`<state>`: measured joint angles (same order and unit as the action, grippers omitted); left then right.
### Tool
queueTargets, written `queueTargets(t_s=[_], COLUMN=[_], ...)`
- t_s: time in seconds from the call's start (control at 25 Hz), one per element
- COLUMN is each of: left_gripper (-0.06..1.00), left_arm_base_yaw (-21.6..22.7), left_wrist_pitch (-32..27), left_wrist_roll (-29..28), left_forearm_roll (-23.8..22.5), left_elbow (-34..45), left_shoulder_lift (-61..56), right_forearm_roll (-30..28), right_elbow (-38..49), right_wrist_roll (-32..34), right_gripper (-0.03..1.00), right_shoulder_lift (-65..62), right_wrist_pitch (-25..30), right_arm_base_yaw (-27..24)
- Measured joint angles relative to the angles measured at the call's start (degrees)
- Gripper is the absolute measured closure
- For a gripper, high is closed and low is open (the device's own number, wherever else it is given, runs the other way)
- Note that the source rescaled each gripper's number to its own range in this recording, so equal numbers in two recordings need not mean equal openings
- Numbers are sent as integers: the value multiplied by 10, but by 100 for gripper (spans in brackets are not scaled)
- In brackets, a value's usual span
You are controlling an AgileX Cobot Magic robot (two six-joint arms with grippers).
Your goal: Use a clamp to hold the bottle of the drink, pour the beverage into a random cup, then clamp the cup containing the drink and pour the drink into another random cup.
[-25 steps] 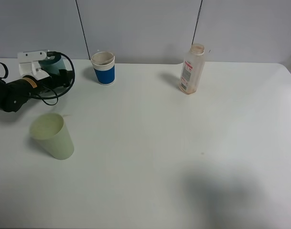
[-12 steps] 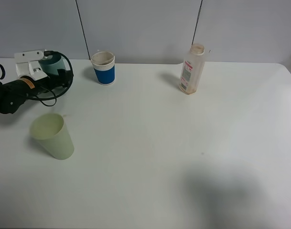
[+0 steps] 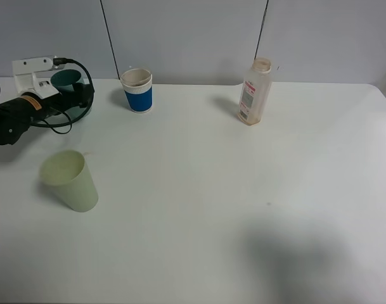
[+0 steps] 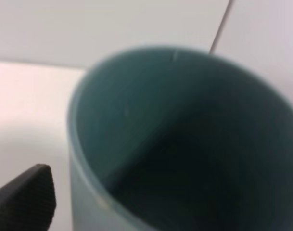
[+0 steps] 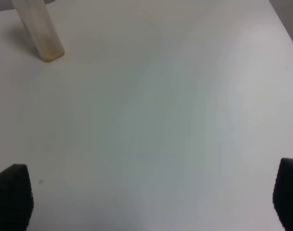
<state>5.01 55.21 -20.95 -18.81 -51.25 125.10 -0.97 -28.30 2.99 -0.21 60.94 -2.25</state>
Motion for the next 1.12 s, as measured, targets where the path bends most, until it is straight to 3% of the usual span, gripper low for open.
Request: queueTargets(t_s=[1.12], left_gripper=[10], left_arm_base_yaw=[29], left_wrist_pitch=[-18], left_wrist_roll=[16], left_forearm_roll=[-19], left_elbow=[49], left_shoulder_lift=[-168], right_forearm_roll=[0], right_elbow=[0], right_wrist_roll=[0], right_gripper=[-3], right_shoulder_lift=[0], right_wrist_pitch=[0], right_arm_base_yaw=[0])
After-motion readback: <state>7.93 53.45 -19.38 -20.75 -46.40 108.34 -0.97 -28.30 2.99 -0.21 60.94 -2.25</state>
